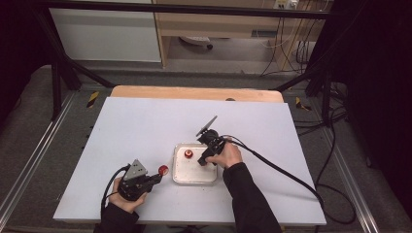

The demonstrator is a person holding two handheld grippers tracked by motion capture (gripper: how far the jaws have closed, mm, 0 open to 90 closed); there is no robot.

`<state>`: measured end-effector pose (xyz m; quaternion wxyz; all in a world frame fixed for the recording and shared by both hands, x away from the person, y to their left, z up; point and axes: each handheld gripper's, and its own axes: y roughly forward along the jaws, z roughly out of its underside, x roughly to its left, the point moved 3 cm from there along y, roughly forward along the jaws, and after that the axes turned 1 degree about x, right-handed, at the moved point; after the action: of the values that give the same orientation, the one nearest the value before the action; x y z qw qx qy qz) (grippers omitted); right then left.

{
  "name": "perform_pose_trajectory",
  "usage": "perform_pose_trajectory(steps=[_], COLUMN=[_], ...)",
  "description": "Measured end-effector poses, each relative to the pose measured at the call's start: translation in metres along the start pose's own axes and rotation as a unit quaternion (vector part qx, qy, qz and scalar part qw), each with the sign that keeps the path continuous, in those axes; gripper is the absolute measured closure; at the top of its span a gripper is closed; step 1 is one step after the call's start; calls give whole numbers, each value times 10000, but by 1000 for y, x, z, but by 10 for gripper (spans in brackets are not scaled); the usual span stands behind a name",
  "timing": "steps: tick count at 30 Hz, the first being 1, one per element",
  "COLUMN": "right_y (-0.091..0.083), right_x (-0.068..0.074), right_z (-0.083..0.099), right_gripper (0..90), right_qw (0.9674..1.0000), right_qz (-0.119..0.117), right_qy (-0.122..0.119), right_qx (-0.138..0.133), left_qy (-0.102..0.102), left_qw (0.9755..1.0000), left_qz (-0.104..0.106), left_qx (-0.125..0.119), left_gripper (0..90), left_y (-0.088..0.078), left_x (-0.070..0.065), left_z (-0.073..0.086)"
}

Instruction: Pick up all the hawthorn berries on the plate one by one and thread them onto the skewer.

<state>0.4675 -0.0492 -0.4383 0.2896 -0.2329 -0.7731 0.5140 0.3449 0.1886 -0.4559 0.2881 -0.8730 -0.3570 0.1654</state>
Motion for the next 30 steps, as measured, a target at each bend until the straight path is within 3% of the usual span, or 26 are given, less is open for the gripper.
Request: perform_pose_trajectory(steps=[4,10,13,18,24,30], right_y=[-9,-27,-34,-42,-45,-49], right_x=[1,6,8,9,8,8], right_z=[0,2,5,16,31,46], right_gripper=[606,606,606,606,607,607], right_qw=[9997,9965,9929,9827,9624,9340], right_qz=[-54,-105,-227,-416,-713,-994], right_qy=[67,224,333,496,757,1066], right_qx=[-212,-799,-1116,-1736,-2511,-3263], left_qy=[-5,-17,-35,-40,-112,-170], left_qw=[10000,10000,9999,9999,9996,9994], left_qz=[4,-19,-35,-49,-76,-77], left_qx=[-24,-88,-137,-160,-235,-303], left_gripper=[881,881,881,881,881,881], left_y=[-1,-1,-2,-1,1,4], left_x=[-1,-2,-3,-6,-10,-16], left_z=[0,-1,-2,-3,-6,-10])
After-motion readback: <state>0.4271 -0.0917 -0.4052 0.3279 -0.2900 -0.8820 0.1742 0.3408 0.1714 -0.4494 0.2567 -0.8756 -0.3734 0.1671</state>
